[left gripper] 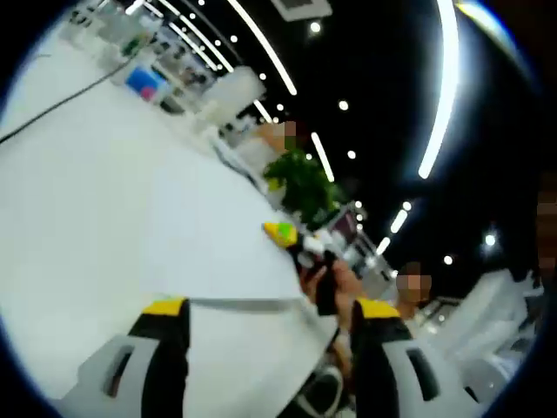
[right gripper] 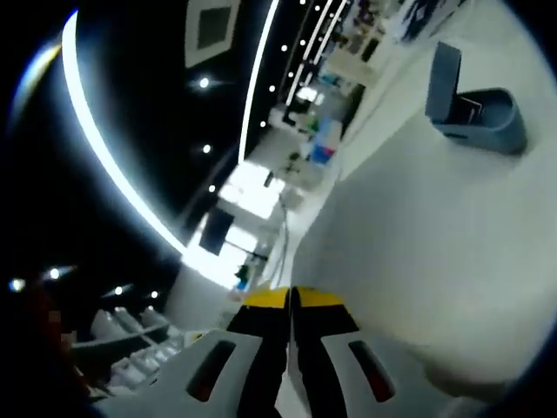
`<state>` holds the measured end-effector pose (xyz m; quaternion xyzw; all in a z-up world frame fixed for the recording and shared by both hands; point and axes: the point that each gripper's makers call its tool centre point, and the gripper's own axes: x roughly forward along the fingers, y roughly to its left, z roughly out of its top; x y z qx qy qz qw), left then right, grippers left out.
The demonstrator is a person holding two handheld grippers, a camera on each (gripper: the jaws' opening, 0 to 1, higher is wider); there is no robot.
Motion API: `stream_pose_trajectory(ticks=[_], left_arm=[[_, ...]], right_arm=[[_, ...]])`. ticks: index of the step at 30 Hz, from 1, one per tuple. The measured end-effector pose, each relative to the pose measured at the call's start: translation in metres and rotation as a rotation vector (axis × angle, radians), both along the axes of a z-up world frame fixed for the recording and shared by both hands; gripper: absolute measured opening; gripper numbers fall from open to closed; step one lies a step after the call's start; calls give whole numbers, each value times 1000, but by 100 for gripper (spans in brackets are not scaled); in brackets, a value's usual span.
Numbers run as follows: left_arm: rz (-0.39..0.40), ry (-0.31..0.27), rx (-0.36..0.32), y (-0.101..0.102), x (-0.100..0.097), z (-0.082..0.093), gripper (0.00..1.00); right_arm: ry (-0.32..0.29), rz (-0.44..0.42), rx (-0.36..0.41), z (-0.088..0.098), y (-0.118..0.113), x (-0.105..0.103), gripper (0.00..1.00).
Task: Pick up the paper insert the paper into the punch align the paper edges press the punch to punch holes
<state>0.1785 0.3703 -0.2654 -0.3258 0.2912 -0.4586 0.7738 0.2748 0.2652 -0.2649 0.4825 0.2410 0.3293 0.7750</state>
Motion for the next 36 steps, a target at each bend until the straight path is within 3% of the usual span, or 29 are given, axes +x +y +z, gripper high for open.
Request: stream_pose_trajectory(ticks=[3, 6, 10, 14, 19, 23, 31, 34, 36], left_arm=[[-14, 79, -84, -12, -9, 9, 75], [-34, 58, -103, -19, -14, 17, 75], [-9, 87, -100, -23, 1, 9, 71], [13, 79, -95, -21, 14, 5, 68], [29, 115, -138, -17, 23, 1, 69], [53, 141, -189, -12, 31, 4, 69], [62, 124, -196, -2, 44, 8, 69], [30, 98, -160, -7, 44, 4, 68], [-14, 105, -182, -8, 41, 6, 68]], right_arm=[[-5, -2, 31, 6, 2, 3, 4], [-10, -4, 63, 12, 1, 7, 4], [-10, 13, 70, 13, 4, 4, 4], [-12, 14, 104, 17, 1, 0, 4], [-25, 18, 175, 26, -3, -9, 4], [-16, 26, 203, 24, 0, -16, 4], [13, 83, 250, 22, 11, -34, 4], [15, 101, 246, 23, 5, -39, 4], [6, 118, 271, 28, 3, -43, 4]])
